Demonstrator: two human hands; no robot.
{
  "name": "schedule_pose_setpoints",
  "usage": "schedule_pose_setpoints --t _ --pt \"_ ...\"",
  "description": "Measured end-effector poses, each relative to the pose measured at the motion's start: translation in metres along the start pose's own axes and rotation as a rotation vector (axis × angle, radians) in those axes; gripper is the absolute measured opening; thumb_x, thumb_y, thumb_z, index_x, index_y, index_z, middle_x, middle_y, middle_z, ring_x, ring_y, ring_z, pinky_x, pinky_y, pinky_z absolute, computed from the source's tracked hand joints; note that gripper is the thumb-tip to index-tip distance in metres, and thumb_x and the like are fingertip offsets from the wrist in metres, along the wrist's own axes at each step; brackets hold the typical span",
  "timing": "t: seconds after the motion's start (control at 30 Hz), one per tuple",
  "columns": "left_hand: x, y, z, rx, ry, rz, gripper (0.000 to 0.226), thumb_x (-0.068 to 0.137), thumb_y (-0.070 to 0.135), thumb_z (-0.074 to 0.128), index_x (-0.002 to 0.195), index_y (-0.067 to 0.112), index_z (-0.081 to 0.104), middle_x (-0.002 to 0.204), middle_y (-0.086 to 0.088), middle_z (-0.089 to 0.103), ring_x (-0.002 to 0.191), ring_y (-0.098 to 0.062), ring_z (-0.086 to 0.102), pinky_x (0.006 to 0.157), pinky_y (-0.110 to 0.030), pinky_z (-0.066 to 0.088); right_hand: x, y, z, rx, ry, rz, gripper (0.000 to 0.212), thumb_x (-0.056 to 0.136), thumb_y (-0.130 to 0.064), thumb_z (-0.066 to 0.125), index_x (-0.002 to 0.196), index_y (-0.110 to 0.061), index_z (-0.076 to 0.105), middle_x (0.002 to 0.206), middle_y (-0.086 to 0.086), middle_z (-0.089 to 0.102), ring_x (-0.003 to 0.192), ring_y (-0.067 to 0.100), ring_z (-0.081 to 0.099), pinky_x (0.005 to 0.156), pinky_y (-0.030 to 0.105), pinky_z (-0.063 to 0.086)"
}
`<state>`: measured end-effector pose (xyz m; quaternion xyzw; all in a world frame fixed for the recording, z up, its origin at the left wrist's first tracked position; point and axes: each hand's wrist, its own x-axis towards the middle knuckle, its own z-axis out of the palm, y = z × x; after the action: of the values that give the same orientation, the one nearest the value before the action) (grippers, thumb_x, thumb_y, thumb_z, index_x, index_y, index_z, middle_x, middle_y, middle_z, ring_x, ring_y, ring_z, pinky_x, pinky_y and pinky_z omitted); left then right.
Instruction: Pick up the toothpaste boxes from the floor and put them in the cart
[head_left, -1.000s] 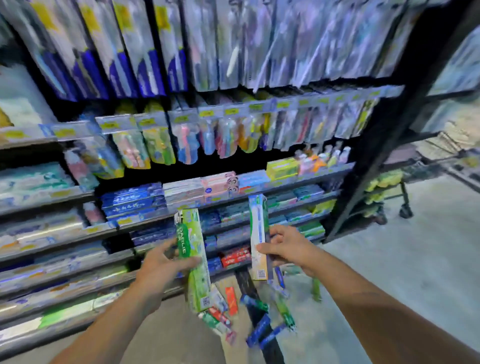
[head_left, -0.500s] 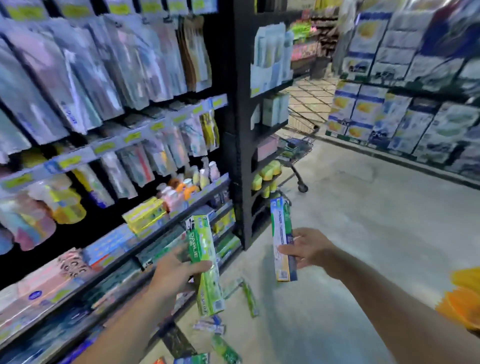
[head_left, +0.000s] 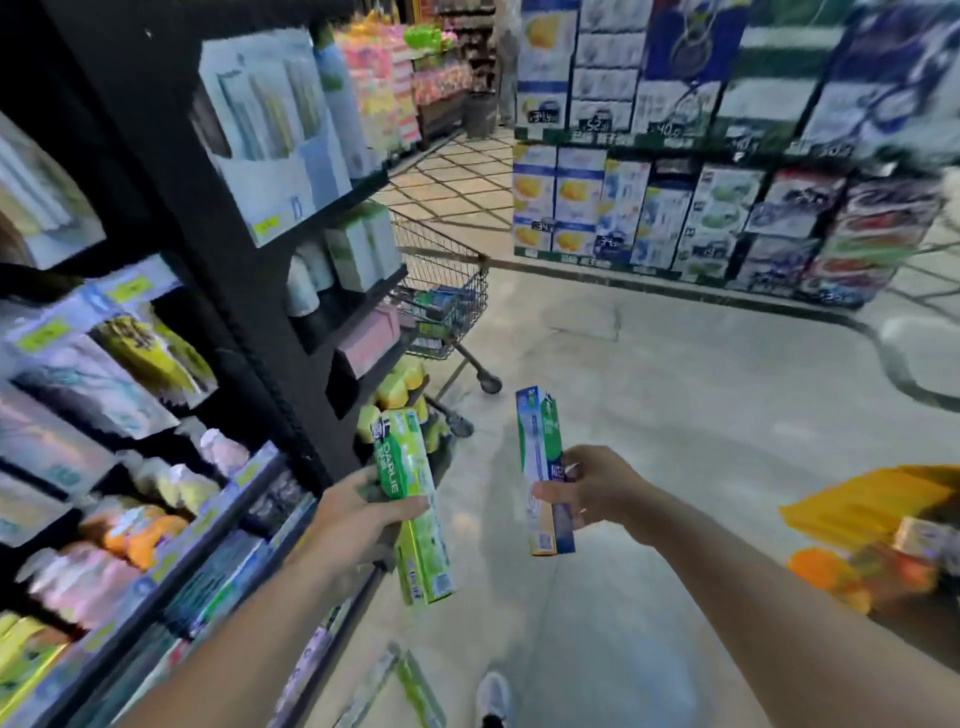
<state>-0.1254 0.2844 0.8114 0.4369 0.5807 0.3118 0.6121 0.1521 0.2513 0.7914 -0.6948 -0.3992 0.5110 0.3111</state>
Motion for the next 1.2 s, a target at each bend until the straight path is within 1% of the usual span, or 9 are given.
schedule_pose_setpoints --t 0.1,0.2,0.33,0.47,0.7,0.8,0.97,1.07,1.2 --pt "0.064 0.025 0.013 0.028 -0.020 0.005 0.040 0.073 0.003 0.085 0.108 0.017 0.071 0.098 -0.006 0.077 0.078 -0.025 0.071 0.065 -0.041 0.055 0.048 -0.021 -0.019 0.000 0.040 -0.001 0.040 0.076 -0.021 0.084 0.108 -0.005 0.065 0.086 0.012 0.072 0.064 0.020 0.071 0.059 0.032 0.058" --pt "0.121 0.057 0.025 0.035 -0.049 -0.015 0.038 0.074 0.002 0.084 0.105 0.019 0.070 0.099 -0.004 0.077 0.088 -0.026 0.074 0.068 -0.048 0.062 0.088 -0.047 -0.039 -0.014 0.077 0.014 0.042 0.077 -0.023 0.084 0.109 -0.007 0.063 0.088 0.011 0.073 0.065 0.017 0.072 0.056 0.031 0.058" --pt "0.195 0.101 0.049 0.053 -0.094 -0.016 0.040 0.075 -0.001 0.083 0.104 0.021 0.066 0.100 -0.004 0.075 0.087 -0.024 0.074 0.059 -0.038 0.059 0.143 -0.074 -0.072 0.008 0.119 -0.003 0.040 0.074 -0.023 0.086 0.105 -0.011 0.064 0.091 0.013 0.074 0.082 0.028 0.075 0.071 0.044 0.063" --pt "0.264 0.132 0.079 0.067 -0.102 -0.038 0.047 0.070 -0.003 0.085 0.109 0.016 0.067 0.105 -0.010 0.074 0.091 -0.032 0.073 0.065 -0.047 0.061 0.199 -0.090 -0.106 0.008 0.134 0.017 0.040 0.076 -0.024 0.085 0.107 -0.011 0.063 0.093 0.012 0.073 0.082 0.027 0.074 0.068 0.040 0.063" --pt "0.374 0.174 0.158 0.077 -0.084 -0.049 0.044 0.074 -0.005 0.082 0.105 0.019 0.061 0.102 -0.005 0.072 0.084 -0.027 0.072 0.067 -0.042 0.061 0.316 -0.103 -0.188 0.002 0.118 0.026 0.036 0.079 -0.024 0.083 0.105 -0.014 0.061 0.092 0.011 0.072 0.082 0.026 0.074 0.072 0.044 0.063" --pt "0.414 0.199 0.192 0.069 -0.029 -0.075 0.053 0.074 -0.003 0.083 0.112 0.020 0.054 0.106 -0.006 0.071 0.091 -0.032 0.072 0.080 -0.054 0.059 0.371 -0.118 -0.236 0.005 0.100 0.021 0.039 0.079 -0.024 0.083 0.108 -0.012 0.059 0.093 0.011 0.072 0.081 0.026 0.075 0.073 0.048 0.062" --pt "0.473 0.245 0.236 0.039 0.054 -0.111 0.042 0.076 -0.005 0.081 0.107 0.016 0.063 0.100 -0.008 0.072 0.088 -0.032 0.072 0.072 -0.047 0.061 0.465 -0.156 -0.300 -0.098 0.016 0.024 0.047 0.078 -0.027 0.083 0.114 -0.010 0.059 0.093 0.009 0.069 0.079 0.022 0.072 0.060 0.032 0.060" --pt "0.505 0.262 0.244 0.026 0.103 -0.155 0.039 0.077 -0.003 0.081 0.106 0.016 0.063 0.102 -0.008 0.072 0.086 -0.032 0.072 0.068 -0.047 0.062 0.518 -0.179 -0.310 -0.140 -0.030 0.029 0.045 0.078 -0.027 0.083 0.112 -0.012 0.057 0.095 0.008 0.066 0.084 0.023 0.071 0.065 0.038 0.062" --pt "0.551 0.278 0.237 0.016 0.182 -0.171 0.035 0.079 -0.002 0.080 0.104 0.016 0.064 0.104 -0.008 0.070 0.086 -0.029 0.071 0.053 -0.032 0.058 0.587 -0.207 -0.301 -0.200 -0.110 0.034 0.048 0.076 -0.028 0.085 0.112 -0.013 0.057 0.097 0.009 0.065 0.086 0.025 0.071 0.068 0.044 0.063"
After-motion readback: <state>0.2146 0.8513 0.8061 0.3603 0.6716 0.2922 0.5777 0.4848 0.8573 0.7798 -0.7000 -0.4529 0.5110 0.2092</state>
